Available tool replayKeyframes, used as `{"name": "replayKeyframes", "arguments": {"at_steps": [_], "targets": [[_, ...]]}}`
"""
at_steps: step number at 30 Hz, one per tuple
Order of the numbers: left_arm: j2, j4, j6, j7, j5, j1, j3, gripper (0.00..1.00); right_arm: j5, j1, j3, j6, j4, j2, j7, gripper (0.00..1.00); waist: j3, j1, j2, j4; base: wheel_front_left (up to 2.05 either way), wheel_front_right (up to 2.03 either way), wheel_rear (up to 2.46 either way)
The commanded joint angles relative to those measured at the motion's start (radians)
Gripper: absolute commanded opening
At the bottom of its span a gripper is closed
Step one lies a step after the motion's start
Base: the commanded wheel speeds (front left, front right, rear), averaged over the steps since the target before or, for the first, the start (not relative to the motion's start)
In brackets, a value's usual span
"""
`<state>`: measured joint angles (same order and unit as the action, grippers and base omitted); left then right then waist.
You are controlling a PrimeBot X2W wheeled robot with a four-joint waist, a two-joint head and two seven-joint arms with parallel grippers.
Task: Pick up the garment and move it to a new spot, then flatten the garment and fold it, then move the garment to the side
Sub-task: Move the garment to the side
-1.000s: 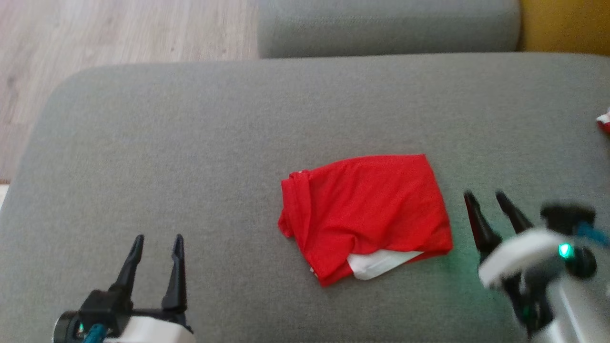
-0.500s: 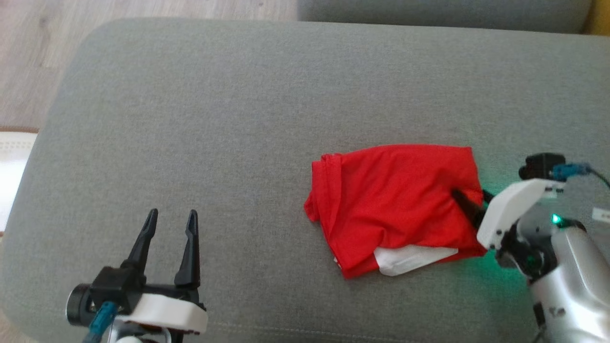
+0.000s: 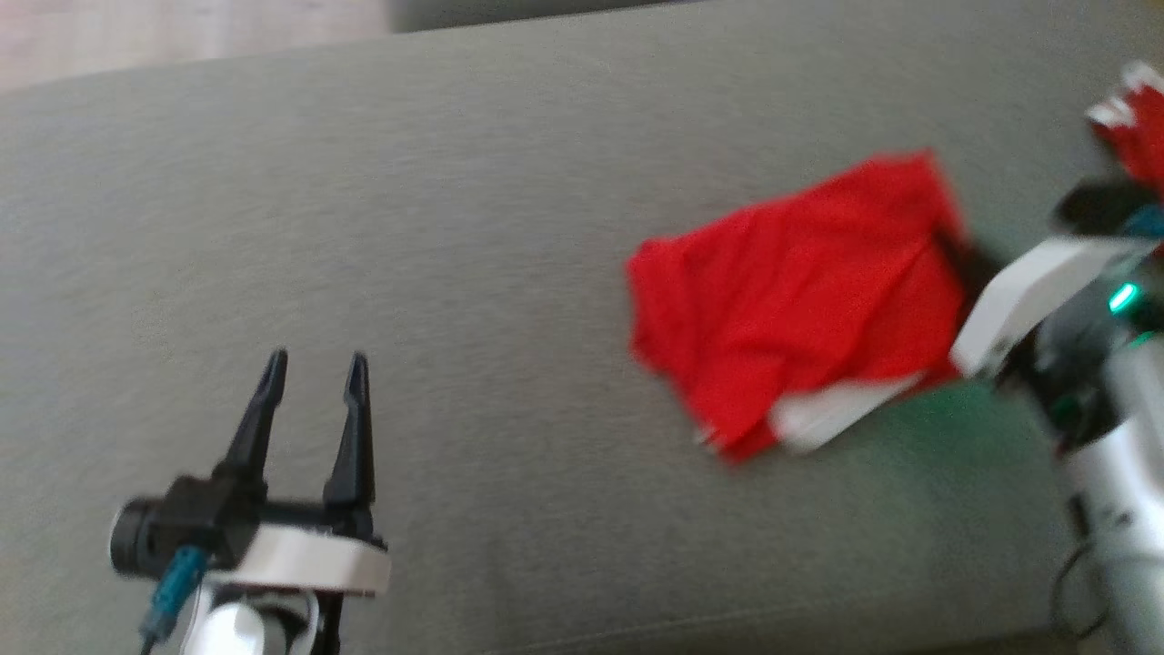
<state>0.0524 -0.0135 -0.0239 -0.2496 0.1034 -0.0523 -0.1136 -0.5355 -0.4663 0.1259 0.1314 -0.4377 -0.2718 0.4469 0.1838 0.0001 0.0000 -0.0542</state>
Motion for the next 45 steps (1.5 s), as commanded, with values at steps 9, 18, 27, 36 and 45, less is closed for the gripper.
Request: {"name": "replayKeyframes", "arguments": {"at_steps": [9,18,27,36,45], "targets": [[-0.002,-0.044,-0.028,-0.012,-0.029,0.112,0.022,1.00,0.049,-0.251,-0.048,-0.001,0.027,-0.154,-0.120,0.00,0.103,-0.0001,0.0000,-0.105,0.00,0.00,0.00],[-0.002,-0.053,-0.033,-0.012,-0.044,0.136,0.000,1.00,0.102,-0.375,-0.159,-0.001,-0.071,-0.276,-0.143,0.00,0.172,-0.0001,0.0000,-0.066,0.00,0.00,0.00],[0.001,-0.052,-0.044,-0.012,-0.062,0.124,0.017,1.00,0.283,-0.365,-0.383,-0.001,-0.219,-0.350,-0.174,1.00,0.191,-0.0001,0.0000,-0.053,0.00,0.00,0.00],[0.000,-0.057,-0.035,-0.012,-0.062,0.115,0.033,1.00,0.528,-0.348,-0.447,-0.001,-0.219,-0.304,-0.316,1.00,0.163,-0.0001,0.0000,-0.063,0.00,0.00,0.00],[-0.001,-0.051,-0.012,-0.012,-0.045,0.088,0.047,1.00,0.465,-0.186,-0.324,-0.001,-0.053,-0.237,-0.424,1.00,0.074,-0.0001,0.0000,-0.033,0.00,0.00,0.00]]}}
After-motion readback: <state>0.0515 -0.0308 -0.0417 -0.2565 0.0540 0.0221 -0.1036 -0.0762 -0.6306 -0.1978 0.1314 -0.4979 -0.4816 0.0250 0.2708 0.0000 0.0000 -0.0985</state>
